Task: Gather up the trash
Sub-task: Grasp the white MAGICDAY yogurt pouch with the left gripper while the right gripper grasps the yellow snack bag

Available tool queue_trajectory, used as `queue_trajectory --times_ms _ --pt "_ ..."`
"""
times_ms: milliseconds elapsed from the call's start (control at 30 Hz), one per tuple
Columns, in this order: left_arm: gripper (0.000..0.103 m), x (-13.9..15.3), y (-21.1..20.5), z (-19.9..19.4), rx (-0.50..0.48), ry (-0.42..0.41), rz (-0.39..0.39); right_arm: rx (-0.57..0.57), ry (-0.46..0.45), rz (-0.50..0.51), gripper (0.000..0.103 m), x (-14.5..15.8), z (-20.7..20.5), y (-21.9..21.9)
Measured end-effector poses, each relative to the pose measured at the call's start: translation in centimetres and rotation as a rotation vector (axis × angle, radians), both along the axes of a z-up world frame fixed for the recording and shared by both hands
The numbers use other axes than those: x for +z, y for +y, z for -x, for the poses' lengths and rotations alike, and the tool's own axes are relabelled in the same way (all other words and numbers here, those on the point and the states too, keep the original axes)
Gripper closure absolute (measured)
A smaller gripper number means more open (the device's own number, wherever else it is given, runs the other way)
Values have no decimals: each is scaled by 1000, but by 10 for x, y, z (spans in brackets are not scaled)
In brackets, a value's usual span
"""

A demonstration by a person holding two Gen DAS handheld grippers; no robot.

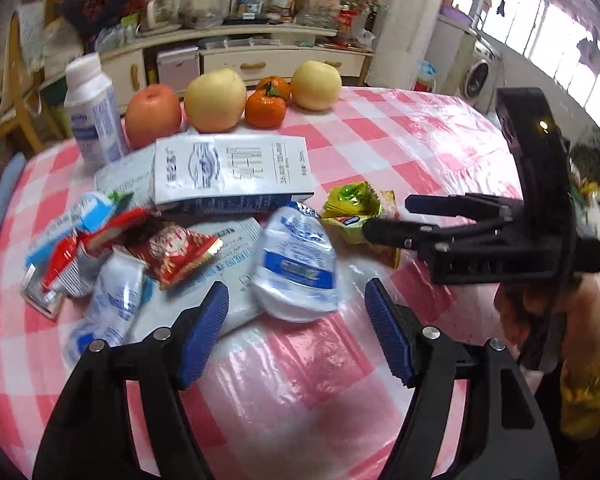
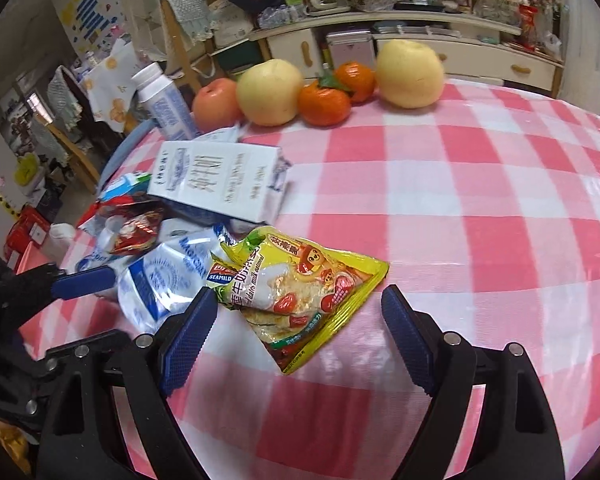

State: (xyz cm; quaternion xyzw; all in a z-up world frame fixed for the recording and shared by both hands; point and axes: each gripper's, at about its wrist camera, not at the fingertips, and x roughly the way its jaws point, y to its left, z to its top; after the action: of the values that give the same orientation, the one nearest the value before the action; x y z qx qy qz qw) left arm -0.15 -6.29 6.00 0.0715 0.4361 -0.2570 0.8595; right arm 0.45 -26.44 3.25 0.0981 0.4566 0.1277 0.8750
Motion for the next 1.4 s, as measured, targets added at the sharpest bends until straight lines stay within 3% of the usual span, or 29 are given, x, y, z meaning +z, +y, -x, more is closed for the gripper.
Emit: queue_trajectory --times_ms 200,367,467,667,933,1000,1067,1400 --pt "27 3 -18 -1 -39 -71 -122 -39 -3 -52 19 2 -2 -14" --pt "27 -11 -39 5 -100 -45 -166 -75 0 -106 14 3 -3 -25" --pt "27 -18 -43 4 -63 -12 -153 -79 16 -162 14 1 -4 -26" --pt "27 -30 -46 -3 68 34 -118 -88 16 -180 14 -2 -6 -22" --pt "27 -42 -64 -7 163 3 -184 -93 5 -185 14 -5 -9 -13" --pt "28 -42 -63 -7 185 -7 -173 -101 3 -174 24 -6 -9 -14" --pt "39 -41 -60 -6 207 -16 -169 -101 10 -181 29 -8 -10 -15" --pt "40 -33 -45 -2 248 -16 -86 -89 9 -226 56 -7 -7 -18"
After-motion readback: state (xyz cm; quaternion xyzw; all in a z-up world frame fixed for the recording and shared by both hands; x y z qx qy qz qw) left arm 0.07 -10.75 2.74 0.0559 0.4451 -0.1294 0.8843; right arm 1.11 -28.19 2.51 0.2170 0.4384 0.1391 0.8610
